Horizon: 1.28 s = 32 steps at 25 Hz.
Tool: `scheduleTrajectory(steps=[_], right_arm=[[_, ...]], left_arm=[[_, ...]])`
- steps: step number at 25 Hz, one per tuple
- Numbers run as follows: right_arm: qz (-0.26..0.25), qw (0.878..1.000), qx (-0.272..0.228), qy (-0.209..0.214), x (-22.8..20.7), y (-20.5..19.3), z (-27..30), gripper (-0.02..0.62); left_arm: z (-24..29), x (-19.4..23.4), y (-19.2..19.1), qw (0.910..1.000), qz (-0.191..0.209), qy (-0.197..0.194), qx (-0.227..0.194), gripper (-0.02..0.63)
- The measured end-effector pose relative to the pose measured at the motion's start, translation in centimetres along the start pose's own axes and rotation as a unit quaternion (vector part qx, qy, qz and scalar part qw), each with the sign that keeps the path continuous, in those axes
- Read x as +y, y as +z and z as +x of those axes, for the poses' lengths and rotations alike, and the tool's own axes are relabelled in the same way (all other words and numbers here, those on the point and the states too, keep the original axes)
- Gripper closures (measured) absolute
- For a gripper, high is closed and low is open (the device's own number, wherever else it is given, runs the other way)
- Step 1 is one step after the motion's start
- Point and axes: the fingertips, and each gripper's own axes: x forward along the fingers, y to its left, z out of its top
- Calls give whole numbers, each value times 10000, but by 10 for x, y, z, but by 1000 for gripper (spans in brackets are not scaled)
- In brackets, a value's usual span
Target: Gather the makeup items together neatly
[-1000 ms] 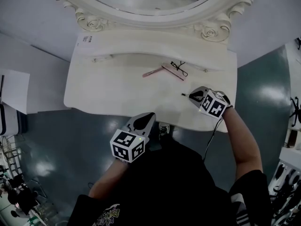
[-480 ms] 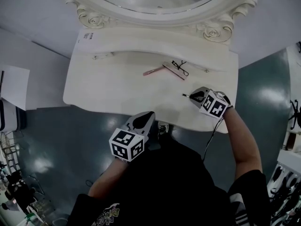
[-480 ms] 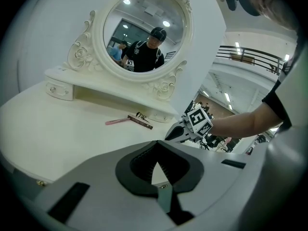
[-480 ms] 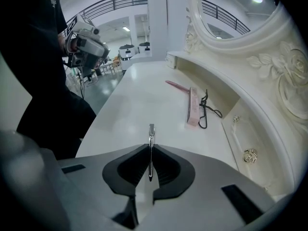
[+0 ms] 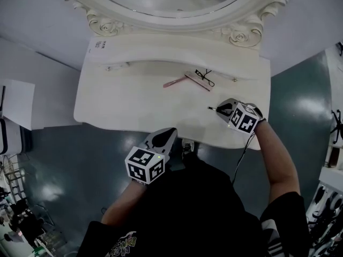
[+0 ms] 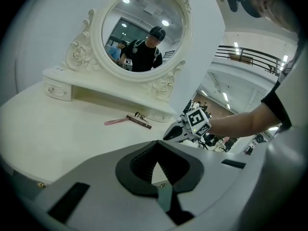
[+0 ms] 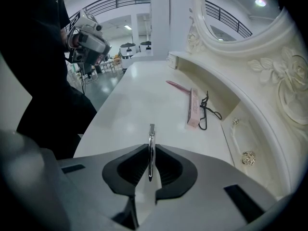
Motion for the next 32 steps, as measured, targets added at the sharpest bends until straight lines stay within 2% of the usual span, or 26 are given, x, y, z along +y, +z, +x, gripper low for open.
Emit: scheduleTrajectory(steps=[2,4,7,10,13,14,16,21,27,29,32], right_arm=[[29,10000,-1,-25,-1,-1,0,529],[57,10000,-9,-12,1,0,-2,475],[-36,9999,-4,-153,4,6,-8,473],[60,9988,-154,-471,4,21,-23,474],[376,9922,-508,-1075,2,44,-45,495],[538,9875,-670,-1320,1,52,-54,534],[964,9740,-1106,-1728,6,72,-71,566],[1989,9286,-2083,-2340,32,117,-104,566],[2992,8730,-2890,-2548,72,157,-118,566],[3156,8618,-3050,-2543,87,171,-118,566],[3265,8532,-3154,-2569,110,190,-114,566]], left_arm=[[-2,0,1,10000,35,-24,5,598],[-5,1,2,10000,65,-40,3,598],[-12,5,2,9999,94,-71,-12,598],[-21,9,2,9998,153,-156,2,598],[-31,12,5,9993,246,-268,3,598],[-34,13,6,9991,286,-315,1,598],[-42,15,7,9984,375,-411,18,598],[-63,18,13,9961,606,-638,38,598],[-87,23,17,9923,830,-916,60,598],[-94,24,16,9909,889,-1011,62,598],[-105,27,12,9887,956,-1153,83,598]])
